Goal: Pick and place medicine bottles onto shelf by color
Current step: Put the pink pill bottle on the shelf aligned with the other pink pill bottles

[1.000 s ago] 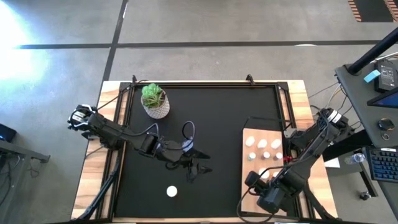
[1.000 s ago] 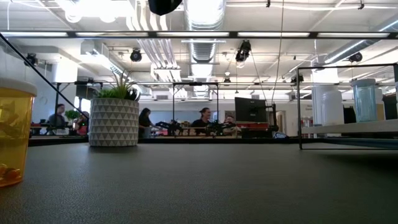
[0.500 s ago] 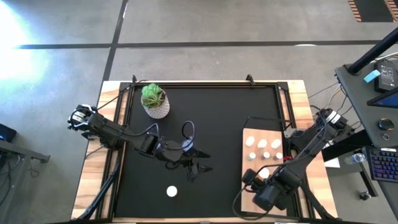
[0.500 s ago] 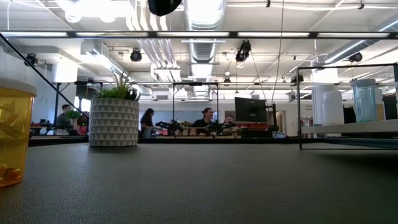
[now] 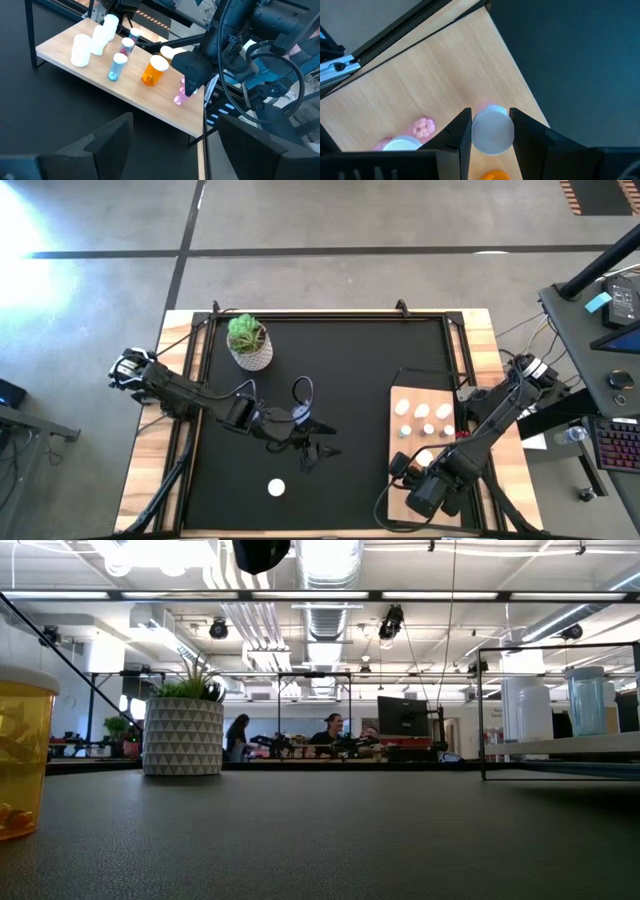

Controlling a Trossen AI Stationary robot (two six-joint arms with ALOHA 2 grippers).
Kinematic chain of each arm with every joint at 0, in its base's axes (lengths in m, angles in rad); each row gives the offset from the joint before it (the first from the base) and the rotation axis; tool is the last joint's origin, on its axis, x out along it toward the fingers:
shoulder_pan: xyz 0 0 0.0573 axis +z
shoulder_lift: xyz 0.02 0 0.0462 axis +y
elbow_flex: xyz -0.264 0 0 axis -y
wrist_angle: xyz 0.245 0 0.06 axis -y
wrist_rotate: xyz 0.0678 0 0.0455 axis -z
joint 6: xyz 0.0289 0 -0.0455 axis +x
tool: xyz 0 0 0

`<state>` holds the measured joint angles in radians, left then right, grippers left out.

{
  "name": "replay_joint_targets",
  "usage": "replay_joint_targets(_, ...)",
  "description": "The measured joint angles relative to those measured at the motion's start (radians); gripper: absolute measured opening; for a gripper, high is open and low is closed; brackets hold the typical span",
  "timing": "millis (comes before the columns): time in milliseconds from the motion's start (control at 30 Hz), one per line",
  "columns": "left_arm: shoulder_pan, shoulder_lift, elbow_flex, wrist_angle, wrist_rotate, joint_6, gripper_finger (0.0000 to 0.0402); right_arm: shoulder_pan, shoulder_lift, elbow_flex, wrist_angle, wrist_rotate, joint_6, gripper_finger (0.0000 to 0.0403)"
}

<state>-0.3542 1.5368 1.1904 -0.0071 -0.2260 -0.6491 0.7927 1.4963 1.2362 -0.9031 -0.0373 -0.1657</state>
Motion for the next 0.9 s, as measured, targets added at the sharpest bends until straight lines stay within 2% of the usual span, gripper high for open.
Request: replay_joint_targets(900,0.001,0.000,-0.008,0.000,0.000,0.000,0.0274,-0.002,0.000,-0.045,0.057,-0.075,-0.010,0.0105)
